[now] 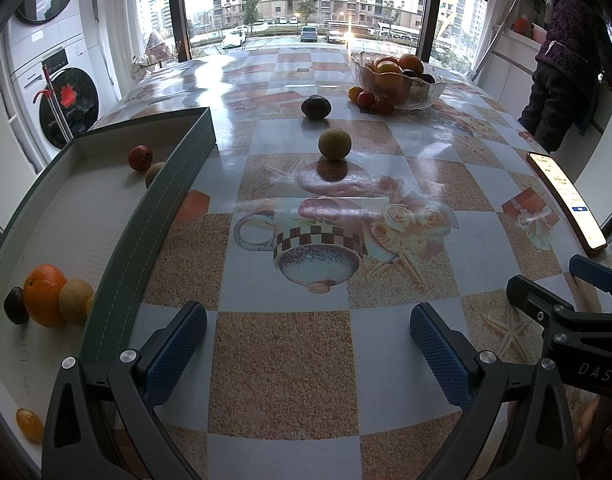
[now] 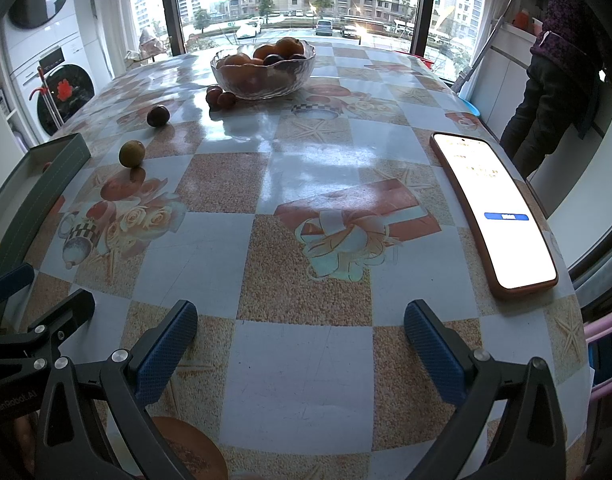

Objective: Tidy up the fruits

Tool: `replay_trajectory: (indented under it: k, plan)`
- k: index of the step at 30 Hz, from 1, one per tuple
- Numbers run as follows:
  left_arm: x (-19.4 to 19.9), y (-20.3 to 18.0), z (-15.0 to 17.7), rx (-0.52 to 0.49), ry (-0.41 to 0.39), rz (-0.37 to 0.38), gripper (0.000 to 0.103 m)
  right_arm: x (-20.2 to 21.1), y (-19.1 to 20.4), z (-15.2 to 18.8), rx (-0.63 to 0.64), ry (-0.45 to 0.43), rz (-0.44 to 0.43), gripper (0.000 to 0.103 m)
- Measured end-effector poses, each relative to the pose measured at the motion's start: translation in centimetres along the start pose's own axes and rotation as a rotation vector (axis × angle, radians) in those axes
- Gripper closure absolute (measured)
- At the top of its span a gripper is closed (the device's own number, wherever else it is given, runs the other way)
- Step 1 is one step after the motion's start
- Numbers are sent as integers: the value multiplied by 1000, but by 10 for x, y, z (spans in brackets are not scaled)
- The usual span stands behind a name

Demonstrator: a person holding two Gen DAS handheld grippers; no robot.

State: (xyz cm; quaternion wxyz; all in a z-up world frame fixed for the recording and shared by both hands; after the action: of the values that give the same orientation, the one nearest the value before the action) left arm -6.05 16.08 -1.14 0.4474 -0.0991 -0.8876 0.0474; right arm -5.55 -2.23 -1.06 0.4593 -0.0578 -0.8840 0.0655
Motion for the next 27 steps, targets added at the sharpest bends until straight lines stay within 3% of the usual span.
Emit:
replay_trajectory:
  k: [20,24,27]
  plan:
    - [0,1,0,0,0,0,1,0,0,0,2,4,1,0]
    - [0,0,0,0,0,1,1,-7,7,-17,13,100,0,0]
    - [0,1,0,0,0,1,1,-12,29,-38,52,110,-66,0]
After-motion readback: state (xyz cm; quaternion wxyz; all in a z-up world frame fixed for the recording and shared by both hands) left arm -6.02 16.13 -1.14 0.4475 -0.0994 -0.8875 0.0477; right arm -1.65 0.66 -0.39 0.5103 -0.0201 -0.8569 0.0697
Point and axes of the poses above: each gripper's, at about its wrist camera, not at the fingertips, and x roughly against the way its jaws point, y to its left, z to its underside, the point moved 1 cm from there along -x, roughly the way its jaws point, and after that the axes turned 11 degrees about z, right-handed, at the moved point
